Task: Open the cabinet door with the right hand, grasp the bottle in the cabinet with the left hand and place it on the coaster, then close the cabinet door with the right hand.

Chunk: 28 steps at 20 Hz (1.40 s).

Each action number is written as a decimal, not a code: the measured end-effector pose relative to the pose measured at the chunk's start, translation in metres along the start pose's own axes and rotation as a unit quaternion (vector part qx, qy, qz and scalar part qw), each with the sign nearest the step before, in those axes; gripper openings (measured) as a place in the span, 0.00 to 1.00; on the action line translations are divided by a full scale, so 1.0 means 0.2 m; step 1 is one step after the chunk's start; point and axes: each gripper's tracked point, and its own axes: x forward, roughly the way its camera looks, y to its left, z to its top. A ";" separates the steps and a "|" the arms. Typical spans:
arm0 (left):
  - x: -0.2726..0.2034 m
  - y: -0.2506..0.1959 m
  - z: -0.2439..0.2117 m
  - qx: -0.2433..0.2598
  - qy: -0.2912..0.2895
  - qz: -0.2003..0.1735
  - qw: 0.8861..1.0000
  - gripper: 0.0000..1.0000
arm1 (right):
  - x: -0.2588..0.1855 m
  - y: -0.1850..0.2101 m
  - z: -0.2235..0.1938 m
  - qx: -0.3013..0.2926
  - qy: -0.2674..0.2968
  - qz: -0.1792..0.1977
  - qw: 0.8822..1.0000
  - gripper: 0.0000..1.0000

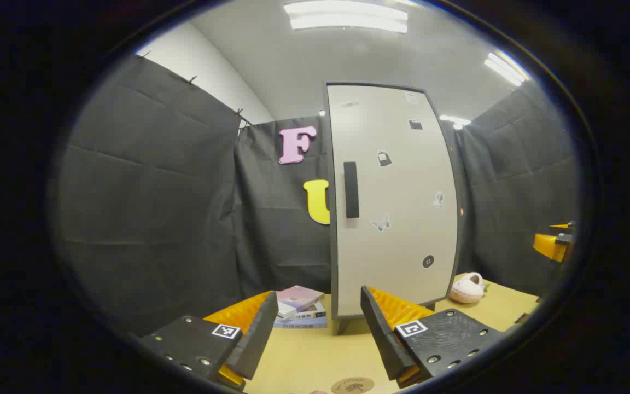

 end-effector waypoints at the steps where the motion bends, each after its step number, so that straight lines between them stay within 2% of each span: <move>1: 0.00 0.02 0.00 -0.001 0.000 0.003 1.000 0.87 | 0.00 0.00 0.00 0.001 -0.002 0.000 1.000 0.95; 16: 0.02 0.09 0.02 0.001 -0.004 0.024 1.000 0.87 | 0.10 0.11 0.03 0.002 -0.007 0.018 1.000 0.95; 28: -0.10 0.26 0.07 0.012 -0.013 0.060 0.998 0.87 | 0.27 0.34 0.20 0.024 -0.024 0.062 0.997 0.95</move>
